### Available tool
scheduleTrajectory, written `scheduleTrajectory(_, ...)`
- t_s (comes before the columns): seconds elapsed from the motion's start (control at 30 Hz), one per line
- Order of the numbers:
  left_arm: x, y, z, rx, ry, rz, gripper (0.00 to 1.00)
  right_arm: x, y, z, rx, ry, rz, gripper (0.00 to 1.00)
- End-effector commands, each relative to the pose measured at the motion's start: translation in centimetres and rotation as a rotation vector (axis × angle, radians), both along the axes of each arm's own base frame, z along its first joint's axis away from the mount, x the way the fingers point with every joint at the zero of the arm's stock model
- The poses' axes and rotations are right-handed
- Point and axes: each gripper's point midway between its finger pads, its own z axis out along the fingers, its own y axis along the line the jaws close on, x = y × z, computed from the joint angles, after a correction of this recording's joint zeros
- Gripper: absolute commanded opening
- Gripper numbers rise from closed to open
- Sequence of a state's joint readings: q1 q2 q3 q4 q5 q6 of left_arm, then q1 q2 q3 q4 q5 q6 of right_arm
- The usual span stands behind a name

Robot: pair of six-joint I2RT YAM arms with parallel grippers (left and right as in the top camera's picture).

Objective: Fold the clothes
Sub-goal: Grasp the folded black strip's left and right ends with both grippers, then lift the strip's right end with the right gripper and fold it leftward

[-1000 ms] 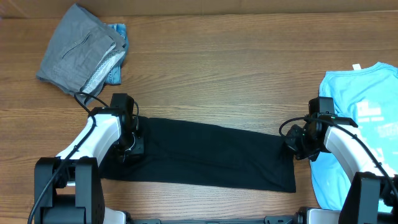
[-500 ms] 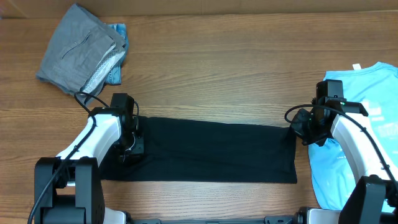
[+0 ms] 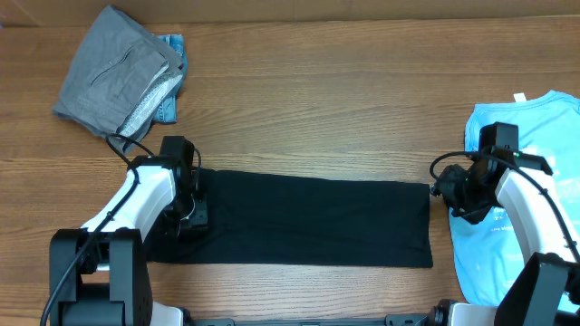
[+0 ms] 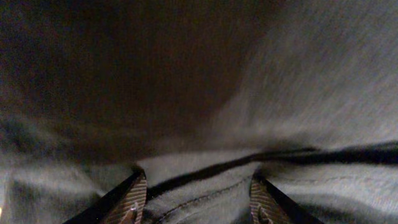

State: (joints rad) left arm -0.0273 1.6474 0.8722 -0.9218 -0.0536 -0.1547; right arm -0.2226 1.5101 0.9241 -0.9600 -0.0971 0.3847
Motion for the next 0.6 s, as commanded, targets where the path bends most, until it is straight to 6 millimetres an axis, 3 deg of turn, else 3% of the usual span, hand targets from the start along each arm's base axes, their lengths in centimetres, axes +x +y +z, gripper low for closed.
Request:
scheduleTrajectory(0.0, 1.0, 0.3, 1.6, 0.006, -0.014, 0.01, 0.57, -1.9, 0.9, -1.7, 0.047, 0.037, 0.032, 0.66)
scheduleTrajectory(0.17, 3.3, 0.1, 5.3, -0.007, -0.046, -0.011, 0.64, -3.3, 2.4, -3.4, 0.138, 0.035, 0.068, 0.68)
scheduleTrajectory(0.23, 4.3, -0.1, 7.3, -0.013, -0.065, -0.011, 0.65, -3.6, 3.8, -3.9, 0.21, 0.015, 0.103, 0.68)
scheduleTrajectory(0.4, 7.1, -0.7, 12.4, -0.046, -0.155, -0.018, 0.66, -4.4, 5.0, -5.3, 0.269, -0.015, 0.12, 0.68)
scheduleTrajectory(0.47, 7.9, -0.7, 14.2, -0.049, -0.195, -0.024, 0.66, -4.4, 5.8, -5.4, 0.31, -0.04, 0.136, 0.59)
scheduleTrajectory(0.57, 8.9, -0.7, 16.9, -0.05, -0.252, -0.035, 0.66, -4.4, 5.9, -5.6, 0.315, -0.046, 0.137, 0.22)
